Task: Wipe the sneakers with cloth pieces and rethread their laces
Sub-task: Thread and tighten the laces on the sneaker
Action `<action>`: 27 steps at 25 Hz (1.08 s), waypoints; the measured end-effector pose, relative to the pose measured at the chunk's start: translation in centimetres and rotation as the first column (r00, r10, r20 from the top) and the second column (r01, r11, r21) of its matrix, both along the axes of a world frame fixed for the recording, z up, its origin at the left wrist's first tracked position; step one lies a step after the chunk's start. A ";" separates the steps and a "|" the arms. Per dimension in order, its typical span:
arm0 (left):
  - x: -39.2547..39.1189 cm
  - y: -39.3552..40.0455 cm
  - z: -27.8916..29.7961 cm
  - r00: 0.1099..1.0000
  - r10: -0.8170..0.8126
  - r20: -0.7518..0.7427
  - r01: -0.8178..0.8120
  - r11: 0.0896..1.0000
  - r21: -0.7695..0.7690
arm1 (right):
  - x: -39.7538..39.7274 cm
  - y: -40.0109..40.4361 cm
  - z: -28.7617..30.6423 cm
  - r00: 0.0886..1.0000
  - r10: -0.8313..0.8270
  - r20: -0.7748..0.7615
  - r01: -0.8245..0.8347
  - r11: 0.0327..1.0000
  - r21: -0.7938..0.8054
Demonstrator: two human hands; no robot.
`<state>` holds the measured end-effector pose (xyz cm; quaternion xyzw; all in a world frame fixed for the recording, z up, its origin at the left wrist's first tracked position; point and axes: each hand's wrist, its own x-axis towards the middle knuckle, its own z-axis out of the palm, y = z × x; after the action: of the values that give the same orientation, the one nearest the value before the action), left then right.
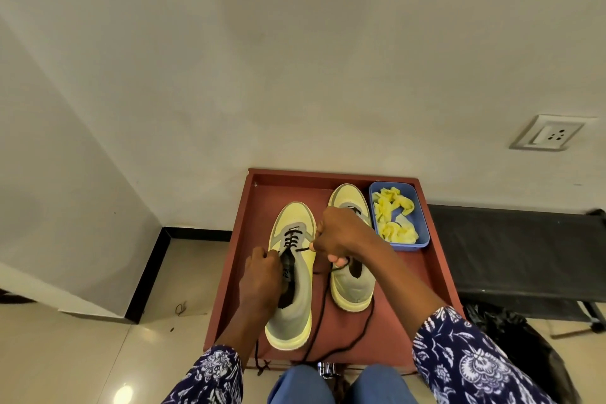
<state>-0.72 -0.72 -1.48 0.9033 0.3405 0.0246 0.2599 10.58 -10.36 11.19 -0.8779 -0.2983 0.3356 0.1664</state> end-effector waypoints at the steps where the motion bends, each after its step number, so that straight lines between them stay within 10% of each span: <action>1: 0.0 0.0 0.0 1.000 -0.008 -0.012 0.008 1.000 0.020 | 0.0 -0.1 0.9 1.000 -0.008 -0.008 0.008 1.000 -0.008; 10: -0.3 0.0 -0.3 0.999 -0.024 -0.047 0.025 0.999 0.026 | 0.4 -0.6 5.6 1.000 -0.018 -0.018 0.020 0.995 0.101; 17: 0.7 1.7 1.7 0.995 0.057 -0.086 -0.077 0.967 -0.244 | -0.1 -0.9 5.4 0.998 -0.062 -0.025 0.065 0.984 0.168; 27: 0.5 1.1 3.7 0.990 -0.006 -0.140 -0.016 0.988 -0.155 | -0.3 -1.3 5.9 0.995 -0.099 -0.002 0.097 0.976 0.197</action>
<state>-0.18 0.40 2.19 0.8789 0.3609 -0.0649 0.3052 10.31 -11.68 17.12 -0.8721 -0.2870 0.2924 0.2676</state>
